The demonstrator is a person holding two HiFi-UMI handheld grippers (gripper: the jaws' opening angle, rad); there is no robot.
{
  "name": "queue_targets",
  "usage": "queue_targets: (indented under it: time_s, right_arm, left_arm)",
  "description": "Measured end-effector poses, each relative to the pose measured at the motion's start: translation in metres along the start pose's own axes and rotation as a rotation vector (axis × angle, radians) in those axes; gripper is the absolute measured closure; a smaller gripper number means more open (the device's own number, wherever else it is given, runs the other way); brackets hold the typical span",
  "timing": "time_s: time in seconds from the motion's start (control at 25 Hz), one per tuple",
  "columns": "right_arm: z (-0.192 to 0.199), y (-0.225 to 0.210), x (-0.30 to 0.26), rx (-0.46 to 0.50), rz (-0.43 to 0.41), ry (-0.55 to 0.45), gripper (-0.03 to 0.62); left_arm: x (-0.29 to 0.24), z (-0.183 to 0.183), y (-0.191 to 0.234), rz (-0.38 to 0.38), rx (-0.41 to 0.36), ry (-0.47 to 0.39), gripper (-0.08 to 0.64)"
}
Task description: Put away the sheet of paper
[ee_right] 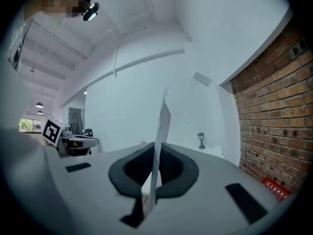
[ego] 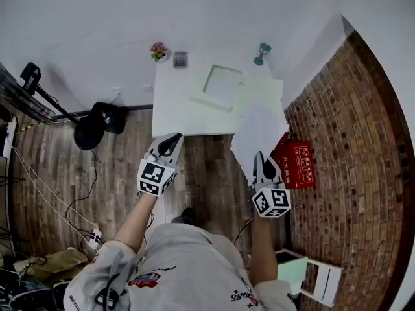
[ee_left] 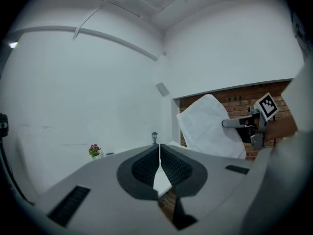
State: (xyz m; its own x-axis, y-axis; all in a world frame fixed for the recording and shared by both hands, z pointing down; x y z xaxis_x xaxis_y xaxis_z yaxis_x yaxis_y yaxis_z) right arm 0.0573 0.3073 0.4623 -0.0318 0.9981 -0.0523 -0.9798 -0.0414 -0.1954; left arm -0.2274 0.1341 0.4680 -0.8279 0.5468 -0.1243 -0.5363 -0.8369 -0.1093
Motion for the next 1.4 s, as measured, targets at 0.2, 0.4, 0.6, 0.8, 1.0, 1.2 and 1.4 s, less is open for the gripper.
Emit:
queue_targets:
  time_s: [0.2,0.4,0.6,0.8,1.0,1.2,1.4]
  right_arm:
    - [-0.006,-0.023,-0.051,-0.003,-0.009,0.005,0.595]
    - [-0.012,-0.055,-0.105,-0.009,-0.029,0.005,0.595]
    - [-0.02,-0.102,-0.177,-0.009,-0.08,0.006,0.595]
    - [-0.035,-0.153,-0.267,-0.022,-0.154,0.032,0.595]
    - [-0.054,-0.194,-0.346,-0.014,-0.227,0.065,0.595]
    - [-0.065,-0.214,-0.399,0.002,-0.277,0.089,0.595]
    - [-0.067,-0.225,-0.425,-0.01,-0.278,0.09,0.595]
  left_arm:
    - [-0.043,0.002,0.027,-0.004,0.008,0.01,0.534]
    - [-0.092,0.005,0.053,-0.029,0.017,0.023,0.534]
    - [-0.164,0.002,0.073,-0.057,0.021,0.03,0.534]
    - [-0.242,-0.014,0.096,-0.076,0.022,0.015,0.534]
    - [-0.306,-0.028,0.119,-0.126,0.045,0.027,0.534]
    - [-0.336,-0.031,0.141,-0.19,0.065,0.028,0.534]
    - [-0.361,-0.029,0.156,-0.188,0.063,0.041,0.534]
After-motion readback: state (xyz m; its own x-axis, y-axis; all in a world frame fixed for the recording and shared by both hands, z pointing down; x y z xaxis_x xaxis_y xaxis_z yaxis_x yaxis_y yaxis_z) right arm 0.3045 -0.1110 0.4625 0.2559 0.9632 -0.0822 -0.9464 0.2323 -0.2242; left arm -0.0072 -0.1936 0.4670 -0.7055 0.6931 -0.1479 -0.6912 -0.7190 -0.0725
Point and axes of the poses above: the fingertips, and each gripper's own axes: x backward along the fingers, y to its left, z out of its underside, the point moved 9 cm from there along x, backward along the fingers, and after that the axes turned 3 degrees about -x, right-handed, at the moved point
